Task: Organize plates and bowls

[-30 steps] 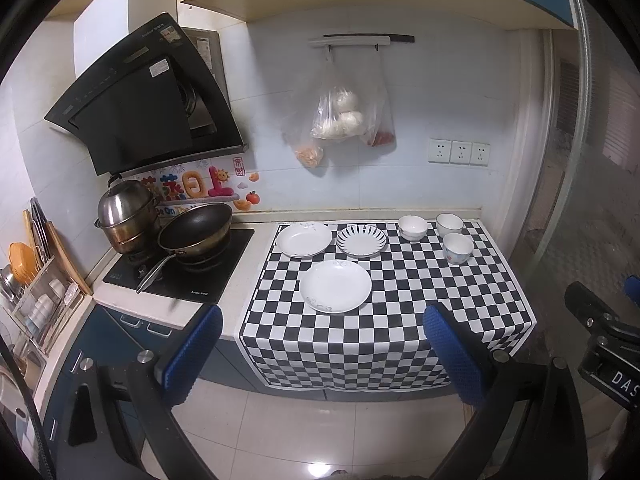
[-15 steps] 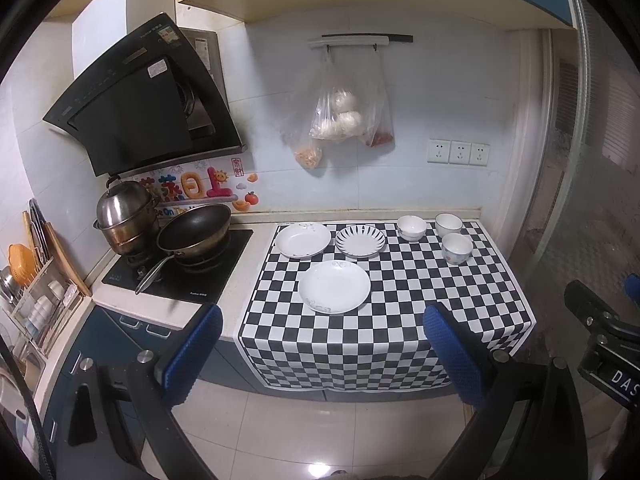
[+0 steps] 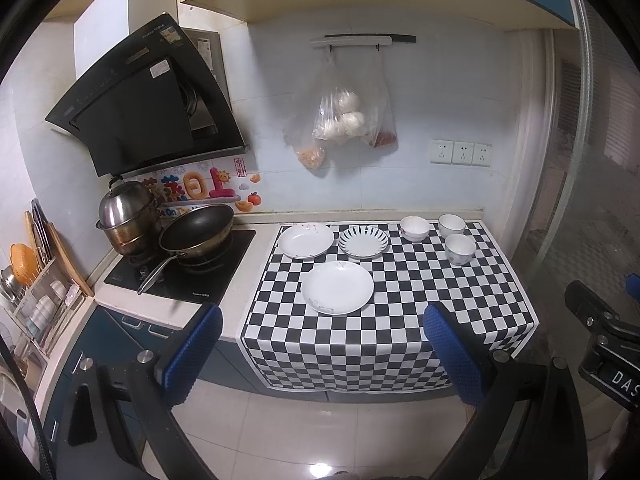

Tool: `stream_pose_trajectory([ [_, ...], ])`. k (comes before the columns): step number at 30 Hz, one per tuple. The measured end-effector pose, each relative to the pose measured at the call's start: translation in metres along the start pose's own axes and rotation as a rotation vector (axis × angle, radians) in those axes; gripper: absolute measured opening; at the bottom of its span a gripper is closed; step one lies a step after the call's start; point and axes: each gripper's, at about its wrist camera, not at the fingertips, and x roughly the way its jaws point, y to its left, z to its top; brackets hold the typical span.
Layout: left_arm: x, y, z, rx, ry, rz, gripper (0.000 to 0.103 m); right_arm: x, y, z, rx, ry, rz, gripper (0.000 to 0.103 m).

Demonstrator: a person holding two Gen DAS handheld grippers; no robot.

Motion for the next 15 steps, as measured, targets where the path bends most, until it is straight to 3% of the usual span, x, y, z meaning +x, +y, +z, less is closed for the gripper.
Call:
stream_pose_trajectory([
  [10,0.002,0.003,-0.002,-0.004,-0.010,0.004,0.103,0.003,0.005,0.001,0.006,-0.003,0.003,0.103],
  [15,0.019,0.014,0.002,-0.009,-0.077,0.047,0.103,0.015,0.011,-0.001,0.037,-0.021,-0.007,0.103],
])
